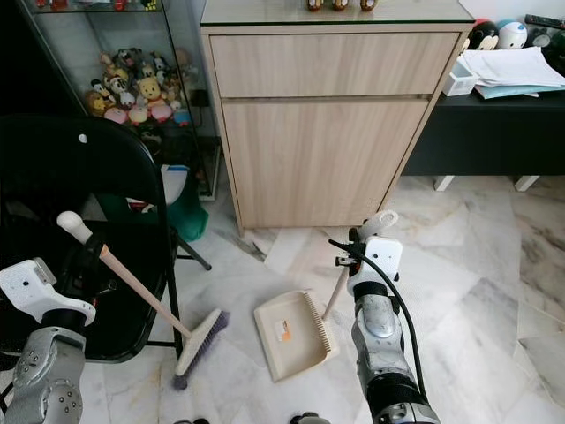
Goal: Sweep floor
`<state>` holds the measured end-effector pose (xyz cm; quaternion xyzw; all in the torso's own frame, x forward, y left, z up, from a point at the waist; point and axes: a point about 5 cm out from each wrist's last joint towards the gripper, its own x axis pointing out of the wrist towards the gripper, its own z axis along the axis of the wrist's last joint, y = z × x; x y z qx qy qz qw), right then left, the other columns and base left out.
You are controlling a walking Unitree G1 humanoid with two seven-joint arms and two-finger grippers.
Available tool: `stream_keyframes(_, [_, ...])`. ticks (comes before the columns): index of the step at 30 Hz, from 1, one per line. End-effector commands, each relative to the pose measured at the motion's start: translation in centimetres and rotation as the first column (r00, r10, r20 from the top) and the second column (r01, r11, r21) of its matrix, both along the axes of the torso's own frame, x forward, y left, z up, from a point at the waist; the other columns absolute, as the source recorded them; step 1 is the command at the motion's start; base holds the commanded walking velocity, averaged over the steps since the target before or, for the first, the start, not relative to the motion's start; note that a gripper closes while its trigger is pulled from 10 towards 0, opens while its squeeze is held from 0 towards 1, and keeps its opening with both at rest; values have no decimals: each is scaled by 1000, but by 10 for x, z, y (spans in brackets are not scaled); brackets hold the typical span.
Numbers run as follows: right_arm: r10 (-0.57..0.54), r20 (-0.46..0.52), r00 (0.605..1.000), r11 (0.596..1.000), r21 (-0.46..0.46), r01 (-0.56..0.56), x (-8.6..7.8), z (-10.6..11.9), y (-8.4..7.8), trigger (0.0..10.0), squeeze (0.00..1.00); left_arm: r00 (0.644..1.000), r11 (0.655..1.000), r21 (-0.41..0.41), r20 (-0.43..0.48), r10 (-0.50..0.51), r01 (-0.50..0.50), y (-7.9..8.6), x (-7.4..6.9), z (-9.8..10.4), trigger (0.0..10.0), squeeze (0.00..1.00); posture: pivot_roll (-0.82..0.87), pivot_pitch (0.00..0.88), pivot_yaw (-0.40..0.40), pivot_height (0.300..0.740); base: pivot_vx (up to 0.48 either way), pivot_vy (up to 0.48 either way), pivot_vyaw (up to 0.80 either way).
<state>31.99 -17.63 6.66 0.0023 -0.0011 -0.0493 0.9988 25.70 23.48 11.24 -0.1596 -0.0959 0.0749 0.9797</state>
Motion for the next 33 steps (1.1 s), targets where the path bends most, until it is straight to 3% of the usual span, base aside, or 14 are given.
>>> stream_keyframes(1, [7, 41, 999, 1000, -2, -7, 2, 7, 2, 10000, 0, 1000, 1000, -11, 8, -23, 23, -5, 1, 3, 10000, 0, -54, 93, -8, 740, 0, 0, 0])
stream_keyframes(10, [6, 31, 1000, 1000, -1, -6, 2, 5, 1, 10000, 0, 999, 999, -31, -23, -43, 42, -8, 5, -4, 10000, 0, -58, 106, -9, 740, 0, 0, 0])
stream_keyframes(13, [7, 26, 1000, 1000, -1, -7, 1, 4, 1, 10000, 0, 996, 997, 27, -64, -66, 68, -10, 6, -10, 10000, 0, -57, 116, -12, 740, 0, 0, 0])
stream_keyframes(17, [7, 22, 1000, 1000, -1, -7, 1, 4, 1, 10000, 0, 995, 996, 44, -77, -69, 73, -9, 8, -13, 10000, 0, -58, 124, -14, 740, 0, 0, 0])
stream_keyframes(18, [9, 19, 1000, 1000, -1, -9, 1, 3, 1, 10000, 0, 994, 995, 54, -85, -75, 80, -9, 9, -14, 10000, 102, -58, 132, -15, 740, 0, 0, 0])
stream_keyframes(19, [9, 19, 1000, 1000, -1, -9, 1, 3, 1, 10000, 0, 994, 995, 54, -85, -75, 80, -9, 9, -14, 10000, 102, -58, 132, -15, 740, 0, 0, 0])
stream_keyframes(20, [10, 17, 1000, 1000, -1, -10, 1, 3, 2, 10000, 0, 993, 995, 58, -90, -78, 83, -8, 10, -15, 10000, 1000, -58, 132, -15, 740, 0, 0, 0])
stream_keyframes(22, [11, 16, 1000, 1000, -1, -11, 1, 3, 2, 10000, 0, 993, 995, 57, -94, -74, 80, -7, 11, -17, 10000, 1000, -58, 132, -15, 740, 0, 0, 0])
stream_keyframes(24, [11, 15, 1000, 1000, 0, -11, 1, 3, 2, 10000, 0, 992, 995, 54, -99, -73, 79, -6, 11, -19, 10000, 388, -63, 144, -19, 740, 0, 0, 0])
stream_keyframes(25, [12, 15, 1000, 1000, 0, -12, 1, 3, 2, 10000, 0, 992, 995, 51, -102, -77, 82, -6, 11, -21, 10000, 0, -63, 144, -19, 740, 0, 0, 0])
stream_keyframes(33, [11, 13, 1000, 1000, -3, -11, 1, 3, 0, 10000, 0, 990, 994, 62, -112, -85, 92, -9, 16, -27, 10000, 0, -68, 152, -23, 740, 0, 0, 0])
